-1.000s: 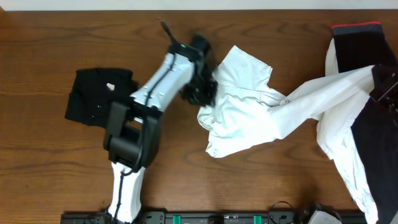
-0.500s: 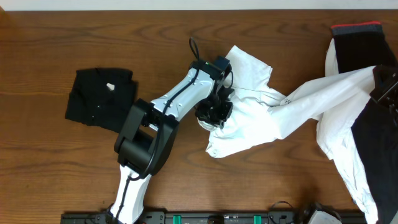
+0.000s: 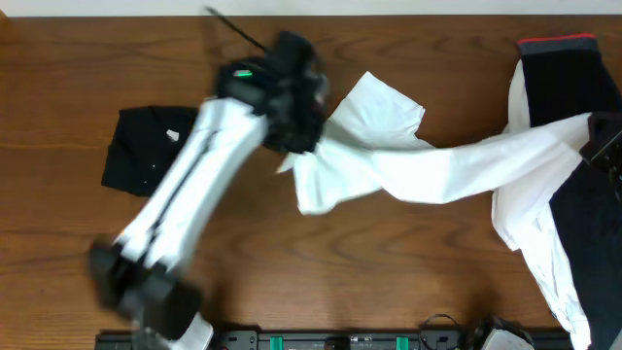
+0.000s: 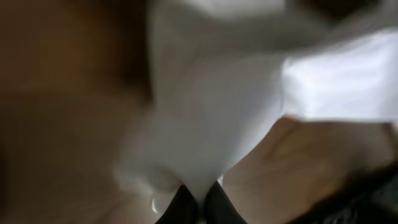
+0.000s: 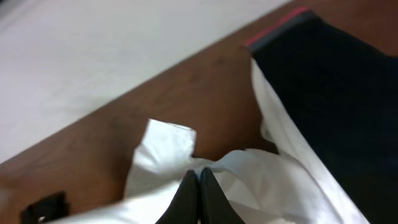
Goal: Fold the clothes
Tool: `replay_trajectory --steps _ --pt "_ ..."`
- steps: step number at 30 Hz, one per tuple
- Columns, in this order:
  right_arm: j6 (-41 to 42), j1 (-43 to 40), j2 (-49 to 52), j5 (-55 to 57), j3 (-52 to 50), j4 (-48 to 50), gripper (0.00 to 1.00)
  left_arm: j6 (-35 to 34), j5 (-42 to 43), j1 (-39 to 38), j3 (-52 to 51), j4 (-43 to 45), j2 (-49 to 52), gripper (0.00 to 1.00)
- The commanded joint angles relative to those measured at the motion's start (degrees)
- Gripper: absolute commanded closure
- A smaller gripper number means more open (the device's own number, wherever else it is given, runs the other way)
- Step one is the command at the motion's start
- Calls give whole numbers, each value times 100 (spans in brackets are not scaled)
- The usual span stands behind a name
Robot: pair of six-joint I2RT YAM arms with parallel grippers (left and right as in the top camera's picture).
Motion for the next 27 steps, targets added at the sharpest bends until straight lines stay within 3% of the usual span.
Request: replay_trajectory --steps 1,6,14,18,21,27 --pt "-79 -44 57 431 66 -103 99 0 -490 431 87 -63 -881 94" --pt "-83 -44 221 457 66 -153 99 175 -699 1165 90 212 -2144 94" --pt "-378 -44 514 529 66 -17 99 496 -2020 1740 90 977 -3679 94" --pt "-531 -44 535 448 66 197 99 494 -2649 1740 90 1054 -3945 94" --pt "-933 -44 535 -48 66 361 99 492 -2702 1740 90 1078 -3982 94" --pt "-981 -44 533 -133 66 396 99 470 -2710 1740 90 1322 -3934 94"
